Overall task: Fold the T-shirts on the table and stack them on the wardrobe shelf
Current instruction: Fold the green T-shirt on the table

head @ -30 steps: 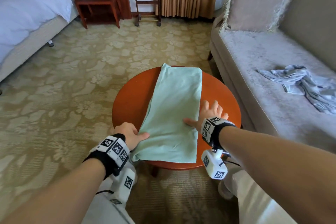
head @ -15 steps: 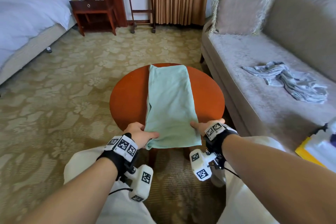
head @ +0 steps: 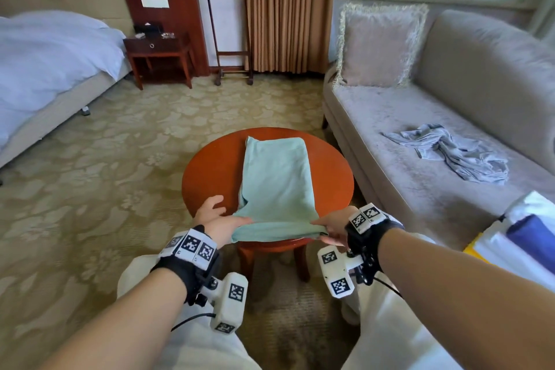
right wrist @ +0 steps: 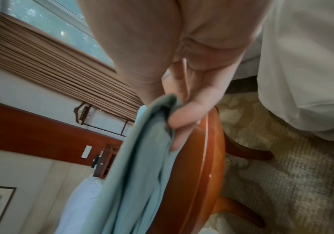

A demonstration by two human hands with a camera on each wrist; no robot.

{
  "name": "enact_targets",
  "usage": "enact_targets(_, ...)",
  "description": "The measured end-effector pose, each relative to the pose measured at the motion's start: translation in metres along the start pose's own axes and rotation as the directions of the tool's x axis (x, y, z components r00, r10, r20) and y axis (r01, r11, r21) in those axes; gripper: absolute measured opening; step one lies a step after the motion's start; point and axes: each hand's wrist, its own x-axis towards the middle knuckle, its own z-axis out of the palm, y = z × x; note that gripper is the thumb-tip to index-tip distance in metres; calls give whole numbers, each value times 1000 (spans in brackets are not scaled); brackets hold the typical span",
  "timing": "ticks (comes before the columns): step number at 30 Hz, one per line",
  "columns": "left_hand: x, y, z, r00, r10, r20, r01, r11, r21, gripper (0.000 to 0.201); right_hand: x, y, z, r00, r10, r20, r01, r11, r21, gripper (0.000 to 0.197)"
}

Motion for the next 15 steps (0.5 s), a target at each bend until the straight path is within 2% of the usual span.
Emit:
enact_targets(1,-4,3,-3,999,22,34,-21,999,-44,73,-8,-6,-3,998,-19,-55,16,999,-48,36)
enact_targets(3,-13,10,-9,992,79,97,-66,988,-137,40,-20,-17,-8,991,-118,-64,110,987,-117,32)
enact_targets(4,-18,14,-11,987,99,125,-72,976,-204,28,-22,-24,-9,988,-135,-70,129,988,-84,29)
enact_targets(5,-22,19,-13,981,118,155,-72,960,-271,21,-24,-32,-13,995,-89,-36,92,989,117,24)
enact_targets(6,-25,24,-15,973,134,186,-67,941,-331,19,-26,-34,-15,991,-126,-44,132,977,165,21)
enact_targets(7,-25,30,-17,966,145,213,-53,921,-385,19,-27,-36,-16,985,-162,-56,167,978,122,21)
enact_targets(9,-26,44,-20,953,154,260,-7,871,-492,16,-31,-42,-19,988,-151,-37,155,968,198,21)
enact_targets(11,-26,55,-24,931,203,302,2,828,-561,24,-36,-51,-24,987,-161,5,153,950,273,9)
enact_targets(13,-25,63,-27,893,286,348,-46,826,-562,39,-41,-60,-29,987,-160,21,137,901,411,11)
enact_targets(15,-21,65,-26,888,320,332,-119,855,-505,47,-44,-68,-34,981,-187,53,135,852,507,14)
